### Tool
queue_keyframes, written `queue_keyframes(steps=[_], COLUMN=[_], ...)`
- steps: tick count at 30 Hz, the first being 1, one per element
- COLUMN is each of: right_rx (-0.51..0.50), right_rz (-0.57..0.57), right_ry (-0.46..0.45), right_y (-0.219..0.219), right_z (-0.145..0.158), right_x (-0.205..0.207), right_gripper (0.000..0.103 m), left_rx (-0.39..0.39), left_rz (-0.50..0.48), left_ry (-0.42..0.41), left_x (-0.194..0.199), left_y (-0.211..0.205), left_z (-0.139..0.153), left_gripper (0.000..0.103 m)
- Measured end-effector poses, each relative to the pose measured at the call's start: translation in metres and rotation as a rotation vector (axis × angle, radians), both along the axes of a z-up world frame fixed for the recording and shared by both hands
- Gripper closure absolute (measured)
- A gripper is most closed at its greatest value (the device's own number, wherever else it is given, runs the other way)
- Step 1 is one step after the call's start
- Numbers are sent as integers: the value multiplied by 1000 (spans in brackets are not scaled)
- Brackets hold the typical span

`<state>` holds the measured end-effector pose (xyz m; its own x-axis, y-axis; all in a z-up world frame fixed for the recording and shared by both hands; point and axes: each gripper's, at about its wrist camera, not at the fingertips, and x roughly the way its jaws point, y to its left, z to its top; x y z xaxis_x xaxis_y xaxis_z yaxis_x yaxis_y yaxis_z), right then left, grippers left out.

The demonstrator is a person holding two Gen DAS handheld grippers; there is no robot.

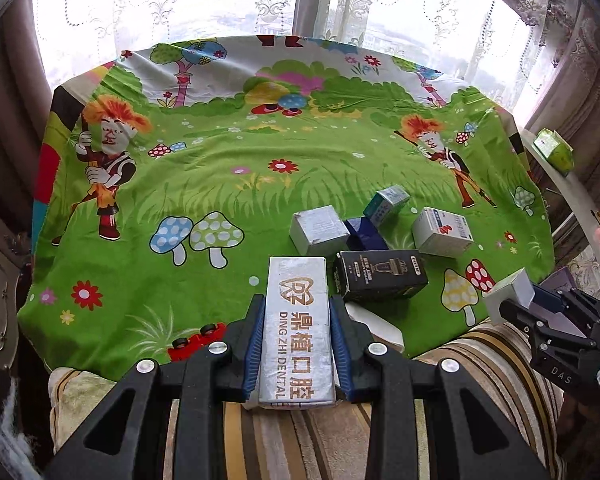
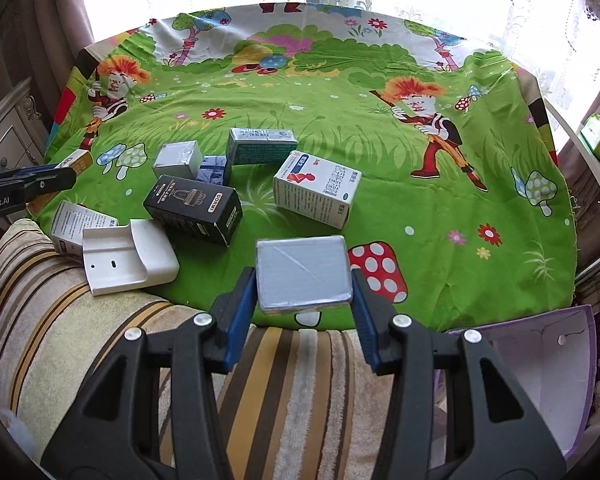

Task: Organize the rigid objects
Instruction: 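Carry both boxes into the purple-rimmed storage box and open both tools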

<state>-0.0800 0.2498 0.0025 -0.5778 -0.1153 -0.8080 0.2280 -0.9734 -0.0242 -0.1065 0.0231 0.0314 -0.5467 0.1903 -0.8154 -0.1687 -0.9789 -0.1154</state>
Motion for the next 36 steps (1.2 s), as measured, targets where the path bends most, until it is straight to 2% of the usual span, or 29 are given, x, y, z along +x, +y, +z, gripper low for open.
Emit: queue_keyframes(steps=[16,36], right_rx=[-37,-22], right_rz=[-131,-377], right_ry=[33,67], right_y=[75,189], right_z=[17,24], right_x=[68,118], right_gripper=[53,53], left_rx=[114,201], left_rz=[-256,-553], left_ry=[-24,-89], left_x=[58,106], left_y=[103,219], left_z=[5,2], left_gripper=[71,71])
